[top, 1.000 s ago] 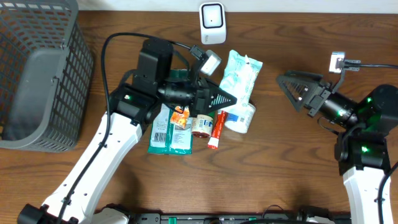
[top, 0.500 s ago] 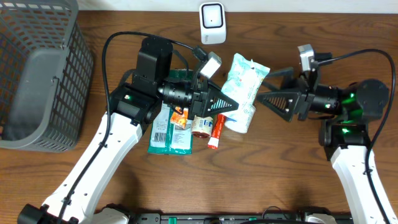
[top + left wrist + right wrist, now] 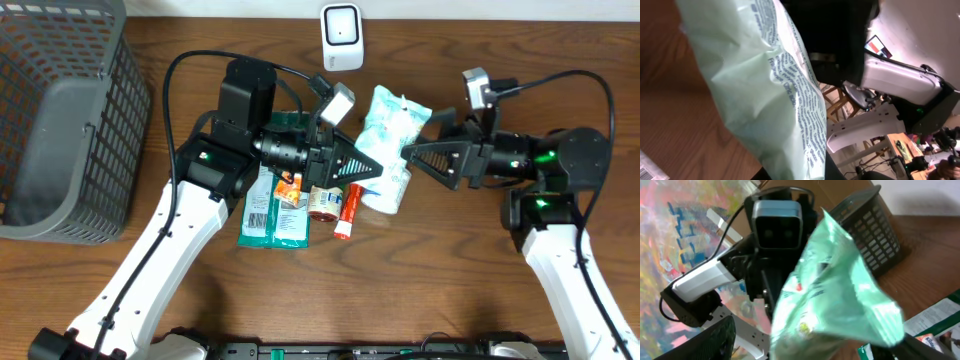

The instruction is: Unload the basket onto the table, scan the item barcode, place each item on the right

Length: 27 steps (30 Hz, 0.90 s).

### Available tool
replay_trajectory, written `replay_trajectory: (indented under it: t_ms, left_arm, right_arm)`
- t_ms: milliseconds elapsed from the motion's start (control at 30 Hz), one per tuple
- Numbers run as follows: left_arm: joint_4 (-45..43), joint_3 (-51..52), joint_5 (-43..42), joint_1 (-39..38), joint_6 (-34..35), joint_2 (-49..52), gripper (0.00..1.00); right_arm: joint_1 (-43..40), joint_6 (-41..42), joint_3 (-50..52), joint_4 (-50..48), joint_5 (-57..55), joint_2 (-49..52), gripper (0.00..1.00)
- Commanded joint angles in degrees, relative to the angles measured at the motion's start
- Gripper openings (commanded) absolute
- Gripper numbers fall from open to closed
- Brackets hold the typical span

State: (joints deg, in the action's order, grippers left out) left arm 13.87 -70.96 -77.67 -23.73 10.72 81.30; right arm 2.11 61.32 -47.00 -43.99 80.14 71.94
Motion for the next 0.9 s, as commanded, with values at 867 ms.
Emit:
replay_trajectory:
  t_ms: [867]
  left_arm:
    - [-0.3,-0.4,-1.2,-0.1,-0.4,0.0,0.07]
  right_arm:
    - [3.0,9.5,-0.7,-14.7,-2.1,4.1,0.68]
